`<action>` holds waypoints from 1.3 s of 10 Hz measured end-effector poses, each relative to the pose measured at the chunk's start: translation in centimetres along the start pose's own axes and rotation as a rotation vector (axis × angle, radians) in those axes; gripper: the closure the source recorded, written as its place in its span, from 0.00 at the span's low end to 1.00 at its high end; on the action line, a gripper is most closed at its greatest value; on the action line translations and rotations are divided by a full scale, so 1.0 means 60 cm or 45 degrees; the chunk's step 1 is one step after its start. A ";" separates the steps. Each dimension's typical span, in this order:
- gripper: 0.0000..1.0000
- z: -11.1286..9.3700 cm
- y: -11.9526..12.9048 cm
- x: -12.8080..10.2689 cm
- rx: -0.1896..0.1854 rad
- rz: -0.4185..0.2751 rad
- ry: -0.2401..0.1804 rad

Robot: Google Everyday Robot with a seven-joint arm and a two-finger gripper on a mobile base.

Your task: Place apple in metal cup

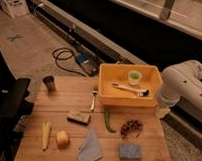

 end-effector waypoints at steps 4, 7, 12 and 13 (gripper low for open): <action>0.35 0.000 0.000 0.000 0.000 0.000 0.000; 0.35 0.000 0.000 0.000 0.000 -0.001 0.001; 0.35 -0.039 -0.031 -0.090 0.057 -0.189 -0.102; 0.35 -0.045 -0.034 -0.135 0.058 -0.243 -0.138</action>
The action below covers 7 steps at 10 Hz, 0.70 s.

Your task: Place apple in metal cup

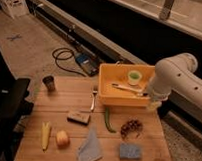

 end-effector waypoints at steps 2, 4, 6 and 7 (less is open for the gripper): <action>0.35 -0.005 -0.009 -0.084 0.013 -0.104 -0.061; 0.35 -0.006 -0.010 -0.093 0.021 -0.123 -0.060; 0.35 -0.006 -0.010 -0.094 0.020 -0.124 -0.061; 0.35 -0.005 -0.009 -0.096 0.019 -0.126 -0.061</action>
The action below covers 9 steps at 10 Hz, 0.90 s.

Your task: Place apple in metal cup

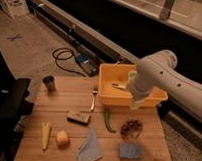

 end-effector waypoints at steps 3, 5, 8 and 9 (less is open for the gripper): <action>0.35 -0.011 -0.009 -0.020 0.035 -0.085 0.020; 0.35 -0.004 -0.021 -0.072 0.058 -0.176 0.019; 0.35 0.018 -0.041 -0.192 0.082 -0.315 -0.021; 0.35 0.023 -0.042 -0.220 0.084 -0.348 -0.037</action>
